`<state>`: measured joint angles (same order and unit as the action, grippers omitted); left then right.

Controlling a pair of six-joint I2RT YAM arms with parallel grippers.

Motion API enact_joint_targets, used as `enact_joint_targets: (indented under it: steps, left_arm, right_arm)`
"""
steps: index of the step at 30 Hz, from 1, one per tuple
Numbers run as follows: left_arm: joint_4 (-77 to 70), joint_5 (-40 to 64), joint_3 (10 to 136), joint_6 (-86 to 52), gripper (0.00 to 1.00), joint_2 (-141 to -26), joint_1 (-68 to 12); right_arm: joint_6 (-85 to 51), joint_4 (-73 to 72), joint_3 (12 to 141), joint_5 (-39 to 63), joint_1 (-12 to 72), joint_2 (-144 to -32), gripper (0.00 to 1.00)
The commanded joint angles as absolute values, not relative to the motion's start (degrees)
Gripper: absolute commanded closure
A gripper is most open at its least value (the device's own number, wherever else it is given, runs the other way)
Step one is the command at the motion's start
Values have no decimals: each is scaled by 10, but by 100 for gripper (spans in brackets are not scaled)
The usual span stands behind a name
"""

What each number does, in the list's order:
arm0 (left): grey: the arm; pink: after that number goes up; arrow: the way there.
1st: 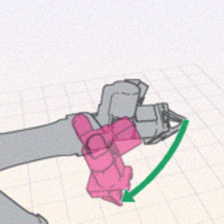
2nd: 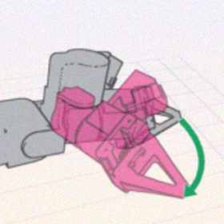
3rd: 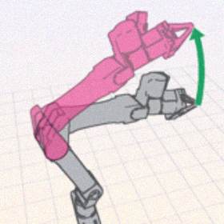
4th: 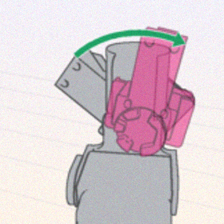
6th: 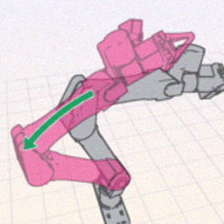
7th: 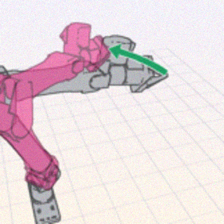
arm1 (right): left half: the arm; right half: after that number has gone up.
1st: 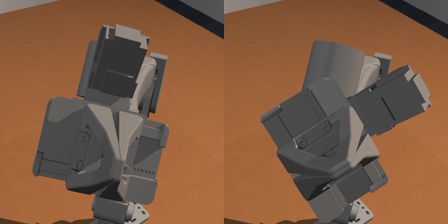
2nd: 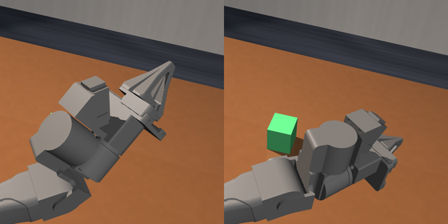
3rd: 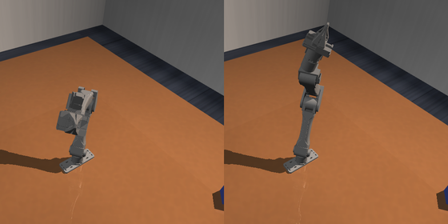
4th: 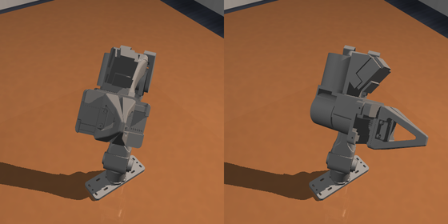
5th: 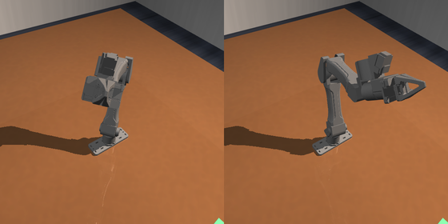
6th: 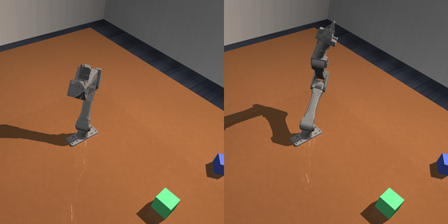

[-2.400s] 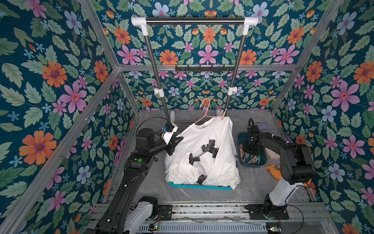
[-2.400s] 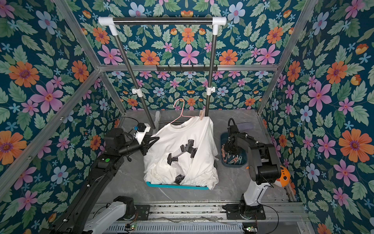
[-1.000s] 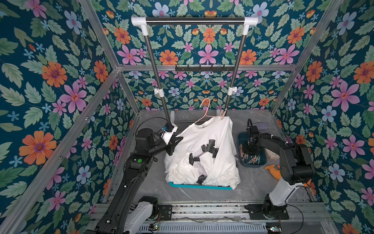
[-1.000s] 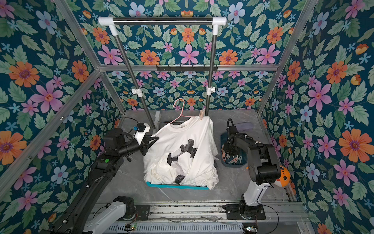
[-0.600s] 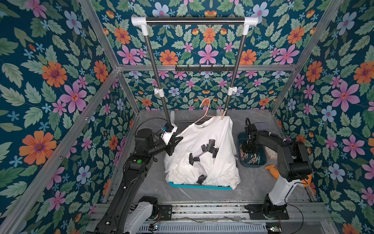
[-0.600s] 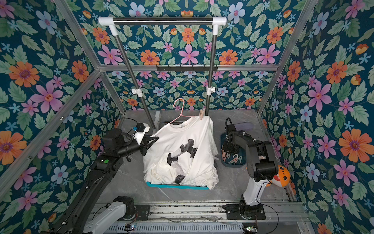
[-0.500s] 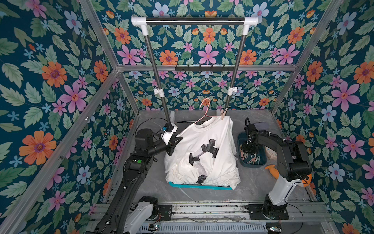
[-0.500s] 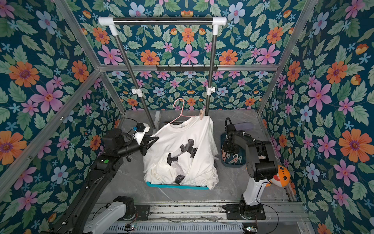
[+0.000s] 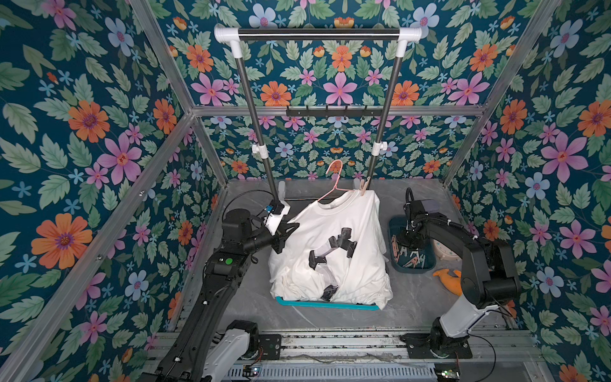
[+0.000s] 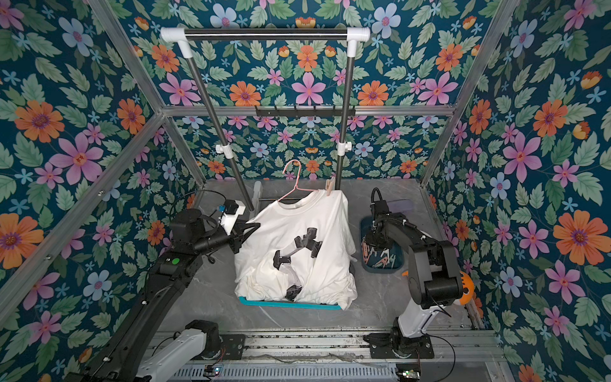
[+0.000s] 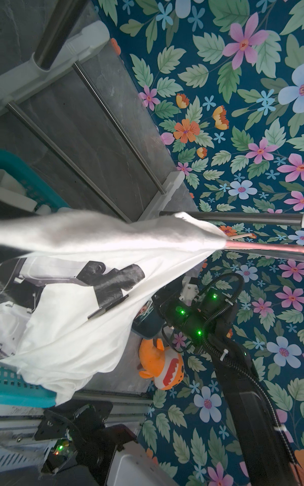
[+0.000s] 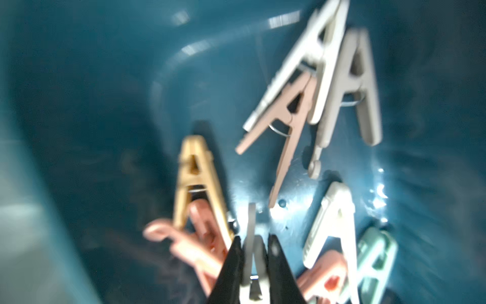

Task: Use clothespins to secure the t-shirt on both sides of the hanger
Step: Pick up the clothespin from the storage box.

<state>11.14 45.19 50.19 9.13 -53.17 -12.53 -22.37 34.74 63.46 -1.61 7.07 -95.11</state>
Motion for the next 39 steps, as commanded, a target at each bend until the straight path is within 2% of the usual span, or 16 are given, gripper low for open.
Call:
enact_joint_targets:
  steps: [1,10,16,21,25,31,39]
  left_arm:
    - [72,461,512,73,100,-534,-126]
    - [71,479,531,37,100,-564,-126]
    - [63,493,540,24,100,-576,-130]
    - [62,516,553,25,100,-591,-131]
    - [71,534,563,32,100,-605,-133]
    - [87,540,581,43,100,-625,-138]
    - [89,554,604,44,100,-650,-150]
  right_arm:
    - [-214,347,636,-17,71,-910,88]
    - [-172,316,649,24,76,-775,93]
    - [-122,307,685,75,129,-714,95]
    - [-84,268,714,165,188,-679,96]
    - [-71,247,767,232,213,-688,100]
    - [-44,206,829,355,228,-722,100]
    - [-17,167,898,462,240,-779,100]
